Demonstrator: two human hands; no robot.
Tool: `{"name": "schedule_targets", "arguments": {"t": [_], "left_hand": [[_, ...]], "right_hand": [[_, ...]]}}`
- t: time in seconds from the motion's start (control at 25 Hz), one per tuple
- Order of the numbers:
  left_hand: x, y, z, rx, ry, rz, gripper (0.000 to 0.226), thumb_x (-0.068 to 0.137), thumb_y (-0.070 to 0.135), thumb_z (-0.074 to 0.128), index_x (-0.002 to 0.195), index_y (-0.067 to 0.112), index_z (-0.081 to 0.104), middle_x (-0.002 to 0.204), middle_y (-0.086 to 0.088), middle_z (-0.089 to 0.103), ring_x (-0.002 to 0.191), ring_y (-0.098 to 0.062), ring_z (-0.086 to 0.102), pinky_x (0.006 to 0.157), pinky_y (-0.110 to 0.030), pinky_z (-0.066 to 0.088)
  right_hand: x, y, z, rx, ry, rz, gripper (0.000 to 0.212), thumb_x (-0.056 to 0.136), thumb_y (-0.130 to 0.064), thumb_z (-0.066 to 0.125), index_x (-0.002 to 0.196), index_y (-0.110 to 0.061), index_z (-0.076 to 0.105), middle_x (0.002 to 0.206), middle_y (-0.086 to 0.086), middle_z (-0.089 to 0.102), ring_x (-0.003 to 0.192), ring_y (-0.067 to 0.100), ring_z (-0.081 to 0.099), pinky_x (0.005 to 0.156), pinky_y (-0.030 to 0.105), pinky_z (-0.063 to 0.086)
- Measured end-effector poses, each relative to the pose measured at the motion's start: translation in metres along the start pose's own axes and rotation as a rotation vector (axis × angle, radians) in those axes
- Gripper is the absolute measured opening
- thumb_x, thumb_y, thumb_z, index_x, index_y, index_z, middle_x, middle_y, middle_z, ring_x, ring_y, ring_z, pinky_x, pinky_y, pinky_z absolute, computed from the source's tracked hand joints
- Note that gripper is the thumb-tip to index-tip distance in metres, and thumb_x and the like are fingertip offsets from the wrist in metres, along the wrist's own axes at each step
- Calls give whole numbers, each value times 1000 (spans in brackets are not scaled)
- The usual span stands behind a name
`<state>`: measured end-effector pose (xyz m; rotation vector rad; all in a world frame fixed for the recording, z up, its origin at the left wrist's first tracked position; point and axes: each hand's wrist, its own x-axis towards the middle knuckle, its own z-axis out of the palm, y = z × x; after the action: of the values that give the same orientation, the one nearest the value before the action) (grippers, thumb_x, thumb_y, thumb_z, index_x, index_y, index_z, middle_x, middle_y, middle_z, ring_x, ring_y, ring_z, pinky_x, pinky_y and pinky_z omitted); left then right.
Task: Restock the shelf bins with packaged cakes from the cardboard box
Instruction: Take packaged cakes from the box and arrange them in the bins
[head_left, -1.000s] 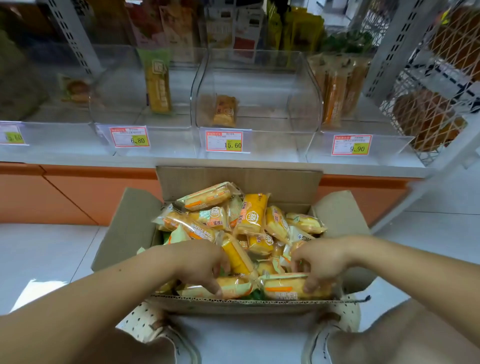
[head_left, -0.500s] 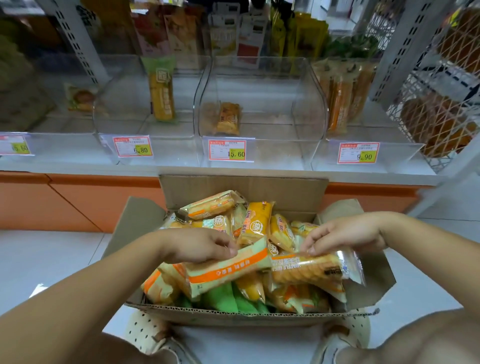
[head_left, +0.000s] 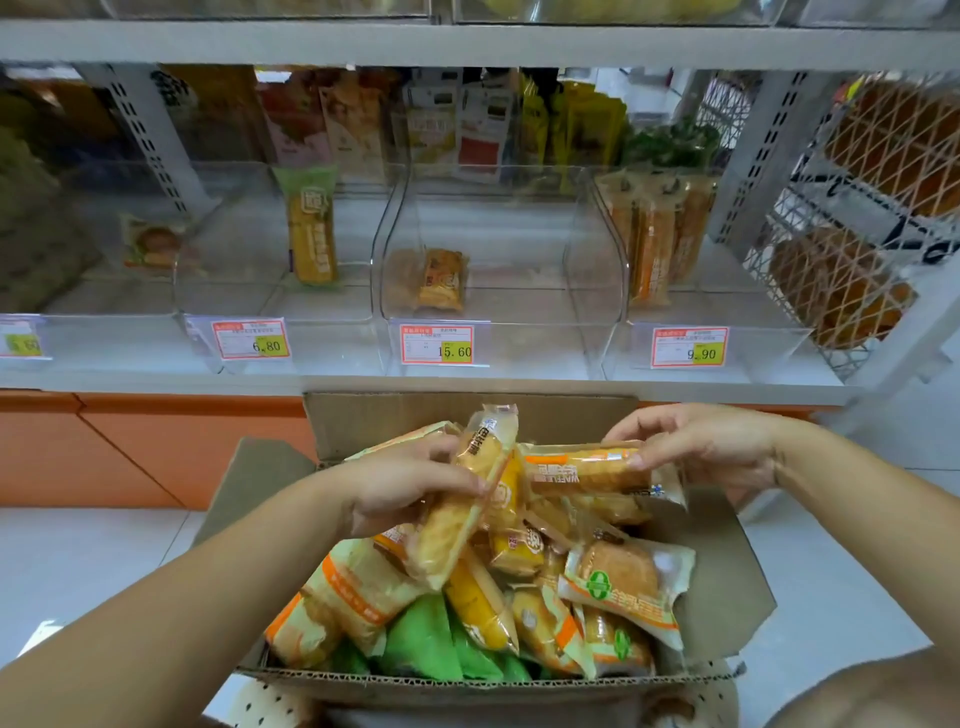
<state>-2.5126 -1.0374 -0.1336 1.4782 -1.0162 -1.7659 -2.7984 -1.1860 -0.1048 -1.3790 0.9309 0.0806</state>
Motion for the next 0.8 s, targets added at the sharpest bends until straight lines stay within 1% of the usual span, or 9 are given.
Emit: {"name": "schedule_targets", "arguments": {"t": [0.08,0.16,0.24,0.36,0.52,0.6,0.68,0.72,0.8], "left_hand": [[2,2,6,53,29,96,47,74,19,80,114,10,58,104,-11,70,98,-23,68,90,-40,54],[6,4,12,114,104,163,53,71,29,83,114,12,57,103,-8,70,95,-18,69,88,-37,57],[13,6,18,122,138,191,56,65,38,84,110,14,61,101,-8,70,94,-21,69,93,-44,55],[20,10,28,38,109,199,47,69,28,83,109,12,63,100,-9,71,93,-23,69,94,-47,54],[28,25,45,68,58,224,58,68,16,86,121,13,62,113,-12,72,105,-31,69,96,-48,53],[31,37,51,89,117,263,56,67,16,87,118,16,65,110,-8,74,103,-28,71,95,-47,54],[32,52,57,77,203,302,51,70,16,87,115,18,65,105,-4,75,98,-22,72,91,-42,56],[33,61,59,53,243,327,50,71,16,86,116,18,65,104,-3,76,96,-20,73,90,-41,57],[36,80,64,20,280,385,55,69,22,88,118,18,63,105,-1,75,97,-20,72,91,-44,56]], "right_hand": [[-2,-3,0,3,35,-50,65,48,-26,90,109,-13,71,108,12,69,96,22,64,78,38,54],[-4,-6,2,-2,82,-104,70,45,-32,89,109,-14,70,100,6,71,88,15,66,64,27,53],[-5,-12,9,0,124,-157,59,51,-35,85,103,-13,68,88,0,71,76,7,65,59,21,50],[0,-21,26,94,214,-244,41,66,-31,83,97,-11,64,84,5,66,71,11,62,55,22,47],[6,-31,45,161,422,-316,31,77,-35,74,97,-13,63,82,2,68,67,13,59,51,24,44],[0,-38,46,255,456,-358,36,75,-37,74,100,-13,63,85,2,69,66,12,61,52,24,44],[-10,-45,42,367,368,-385,42,70,-36,71,104,-13,62,83,-3,72,68,7,66,57,23,47],[-15,-46,40,358,314,-384,45,69,-34,71,108,-13,62,83,-5,73,70,5,68,60,23,49],[-24,-50,37,229,302,-370,54,68,-32,76,118,-16,61,97,-3,74,88,10,71,72,30,52]]}}
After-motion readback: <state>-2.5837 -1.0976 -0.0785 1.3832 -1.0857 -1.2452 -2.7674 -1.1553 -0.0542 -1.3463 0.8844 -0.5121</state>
